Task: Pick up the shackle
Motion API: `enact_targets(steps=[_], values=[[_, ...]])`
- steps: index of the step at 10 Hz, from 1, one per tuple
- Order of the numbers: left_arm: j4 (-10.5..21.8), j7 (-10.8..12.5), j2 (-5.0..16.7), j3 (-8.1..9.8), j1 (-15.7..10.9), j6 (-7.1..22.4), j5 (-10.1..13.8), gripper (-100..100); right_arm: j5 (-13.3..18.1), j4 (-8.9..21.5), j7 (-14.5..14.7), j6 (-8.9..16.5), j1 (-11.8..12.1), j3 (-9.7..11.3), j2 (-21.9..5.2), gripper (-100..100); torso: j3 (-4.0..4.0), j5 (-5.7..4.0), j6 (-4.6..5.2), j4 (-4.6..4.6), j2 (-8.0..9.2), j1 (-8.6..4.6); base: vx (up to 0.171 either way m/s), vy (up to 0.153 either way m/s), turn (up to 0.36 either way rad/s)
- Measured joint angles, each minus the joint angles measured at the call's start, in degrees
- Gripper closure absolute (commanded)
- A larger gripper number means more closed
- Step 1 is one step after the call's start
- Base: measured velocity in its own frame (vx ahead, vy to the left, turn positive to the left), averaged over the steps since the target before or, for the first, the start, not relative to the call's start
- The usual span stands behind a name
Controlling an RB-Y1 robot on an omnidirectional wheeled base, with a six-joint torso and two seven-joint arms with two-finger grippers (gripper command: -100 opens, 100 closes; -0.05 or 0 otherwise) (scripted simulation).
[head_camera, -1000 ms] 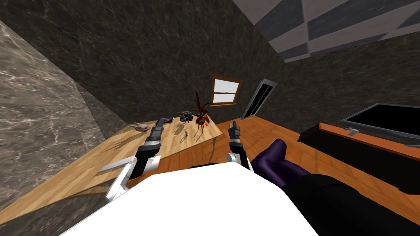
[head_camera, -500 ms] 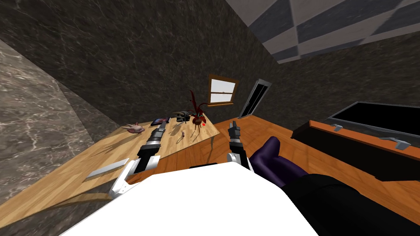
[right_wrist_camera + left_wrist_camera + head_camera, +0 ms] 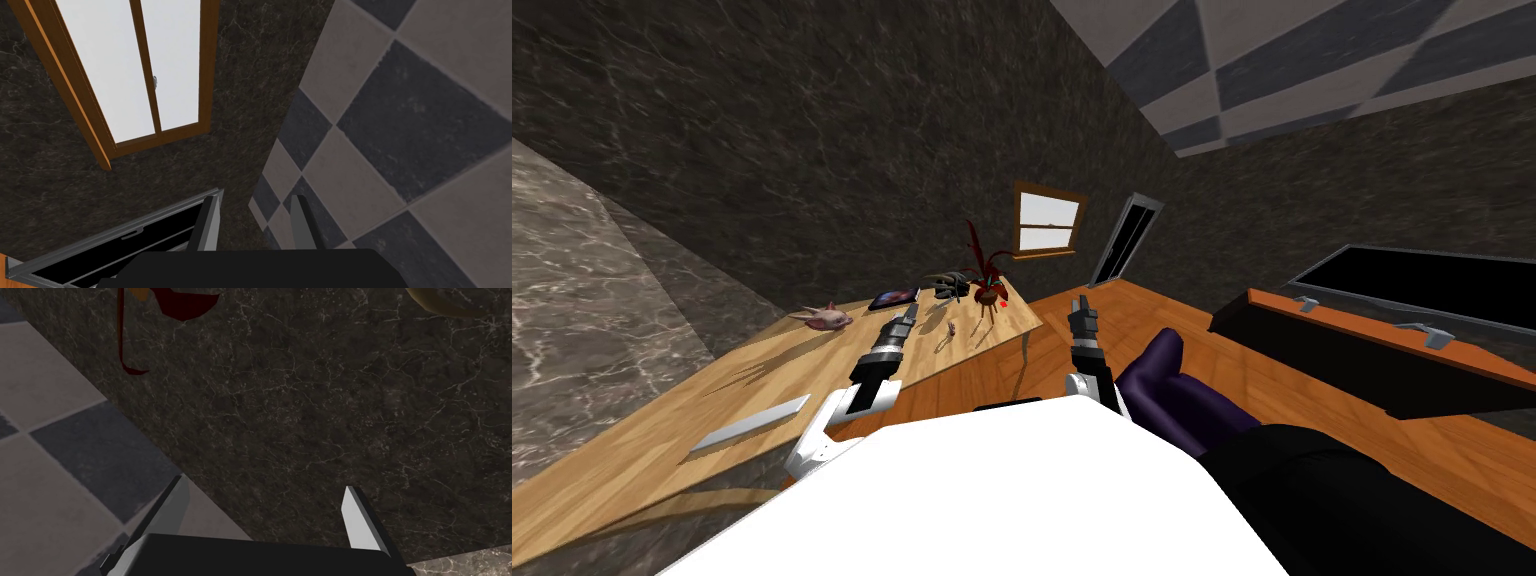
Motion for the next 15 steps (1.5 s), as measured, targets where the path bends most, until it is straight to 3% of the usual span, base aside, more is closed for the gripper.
enact_targets(steps=[4,6,9,11,15], values=[[6.9,-0.7,0.5,2.25,-2.2,1.8,-3.6,-100,0.0,0.0,0.0,0.0,0.0,0.0,0.0,0,-0.02,0.01,-0.01,-0.01,-0.04,0.07,0.007,-0.038,-0.096],[9.6,-1.1,0.2,2.94,-3.2,4.3,-6.3,-100,0.0,0.0,0.0,0.0,0.0,0.0,0.0,0,-0.02,0.00,-0.03,-0.01,-0.04,0.04,0.010,-0.033,-0.078],[16.5,-1.9,0.2,5.22,-5.6,6.8,-11.0,-100,0.0,0.0,0.0,0.0,0.0,0.0,0.0,0,-0.07,0.00,-0.01,-0.02,-0.12,0.04,0.027,-0.032,-0.143],[18.9,-1.5,0.3,5.56,-5.2,8.7,-13.0,-100,0.0,0.0,0.0,0.0,0.0,0.0,0.0,0,-0.04,0.01,-0.02,-0.01,-0.06,0.11,0.017,-0.012,-0.081],[24.5,-1.3,0.7,6.66,-7.0,12.4,-17.2,-100,0.0,0.0,0.0,0.0,0.0,0.0,0.0,0,-0.05,0.02,-0.05,-0.02,-0.09,0.16,0.028,-0.007,-0.120]])
